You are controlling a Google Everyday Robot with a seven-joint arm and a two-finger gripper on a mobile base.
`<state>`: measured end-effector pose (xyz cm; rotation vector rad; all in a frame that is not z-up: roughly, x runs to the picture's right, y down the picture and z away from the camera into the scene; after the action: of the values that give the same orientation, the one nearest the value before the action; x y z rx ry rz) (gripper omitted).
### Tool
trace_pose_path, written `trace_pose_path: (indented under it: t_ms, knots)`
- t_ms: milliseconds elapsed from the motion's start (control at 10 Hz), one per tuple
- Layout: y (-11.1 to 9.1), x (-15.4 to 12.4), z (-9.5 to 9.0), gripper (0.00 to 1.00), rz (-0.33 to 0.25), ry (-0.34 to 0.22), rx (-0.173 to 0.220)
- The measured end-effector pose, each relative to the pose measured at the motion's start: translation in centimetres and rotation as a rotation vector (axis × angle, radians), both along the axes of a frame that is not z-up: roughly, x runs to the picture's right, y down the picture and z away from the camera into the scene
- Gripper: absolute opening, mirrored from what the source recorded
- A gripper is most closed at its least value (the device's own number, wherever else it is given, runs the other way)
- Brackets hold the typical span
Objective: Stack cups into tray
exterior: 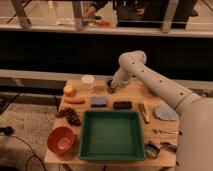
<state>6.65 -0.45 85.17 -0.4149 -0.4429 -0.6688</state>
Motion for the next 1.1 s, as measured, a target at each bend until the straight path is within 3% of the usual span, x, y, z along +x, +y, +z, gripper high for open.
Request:
trace_pose_path:
  t_ms: [1100]
  knots:
    - [-4.7, -3.5, 4.5, 0.00, -0.046, -0.023, 0.095]
